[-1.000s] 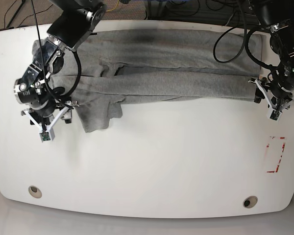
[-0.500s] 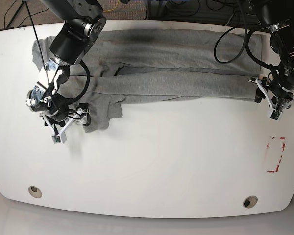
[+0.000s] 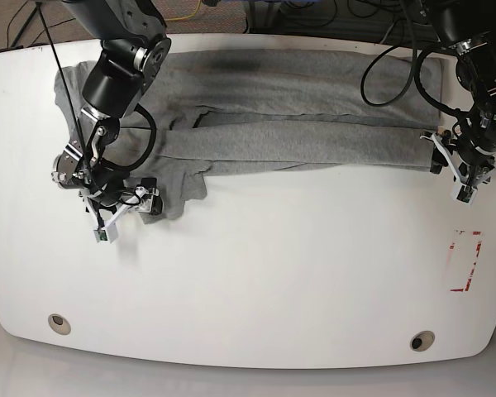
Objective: Layout the t-shirt on the table in an organized manner, then fold the t-shirt properly
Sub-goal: 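Grasp the bunched sleeve fabric with the right gripper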
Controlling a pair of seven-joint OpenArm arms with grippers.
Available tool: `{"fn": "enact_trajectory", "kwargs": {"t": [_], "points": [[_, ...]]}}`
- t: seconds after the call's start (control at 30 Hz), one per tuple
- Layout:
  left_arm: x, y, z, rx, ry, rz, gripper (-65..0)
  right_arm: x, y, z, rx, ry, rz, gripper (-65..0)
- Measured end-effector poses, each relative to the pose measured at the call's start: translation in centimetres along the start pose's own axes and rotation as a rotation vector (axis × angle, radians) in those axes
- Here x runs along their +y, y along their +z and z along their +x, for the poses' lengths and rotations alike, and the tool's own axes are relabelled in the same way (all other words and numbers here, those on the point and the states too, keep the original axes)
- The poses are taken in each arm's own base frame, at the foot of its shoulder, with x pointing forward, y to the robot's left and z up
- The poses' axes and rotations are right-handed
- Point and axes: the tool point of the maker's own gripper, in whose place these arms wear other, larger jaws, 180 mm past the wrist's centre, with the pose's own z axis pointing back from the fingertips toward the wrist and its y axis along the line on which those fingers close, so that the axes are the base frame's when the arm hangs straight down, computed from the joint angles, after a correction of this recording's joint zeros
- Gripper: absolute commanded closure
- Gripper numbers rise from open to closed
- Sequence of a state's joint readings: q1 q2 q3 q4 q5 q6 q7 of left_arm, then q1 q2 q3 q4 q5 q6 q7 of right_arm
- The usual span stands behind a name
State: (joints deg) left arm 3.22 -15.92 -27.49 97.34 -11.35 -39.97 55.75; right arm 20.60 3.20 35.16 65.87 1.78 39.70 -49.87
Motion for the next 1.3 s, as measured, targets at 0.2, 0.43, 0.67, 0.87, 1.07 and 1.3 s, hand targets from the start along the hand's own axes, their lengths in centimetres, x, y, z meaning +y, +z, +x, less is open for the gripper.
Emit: {"fn": "enact_trajectory", "kwargs": {"t": [0.2,0.43,0.67,0.87,1.07,1.3], "points": [[0.0,0.0,0.1,-0.003,0.000,-0.001,-29.3,1.4,-0.6,0.1,-0.012,-0.010,0.028,-53.1],[0.0,0.0,0.0,-0.001,0.000,0.000,-29.3,3.2,-1.2,0.1,0.006,0.045,0.057,-51.8],[0.0,0.0,0.0,-0.001,0.000,0.000,-29.3,4.6,-1.8,-0.2,0.015,0.058,0.083,-35.0],[0.0,0.0,0.0,-0.001,0.000,-0.001,-29.3,4.8,-1.8,-0.5,0.024,0.054,0.090,-12.0],[0.0,0.0,0.0,-0.001,0.000,-0.001,-29.3,4.8,-1.8,-0.8,0.034,0.055,0.087,0.0],[0.0,0.0,0.1,-0.001,0.000,-0.001,-29.3,4.6,-0.4,-0.7,0.070,0.102,0.043,-0.6]]}}
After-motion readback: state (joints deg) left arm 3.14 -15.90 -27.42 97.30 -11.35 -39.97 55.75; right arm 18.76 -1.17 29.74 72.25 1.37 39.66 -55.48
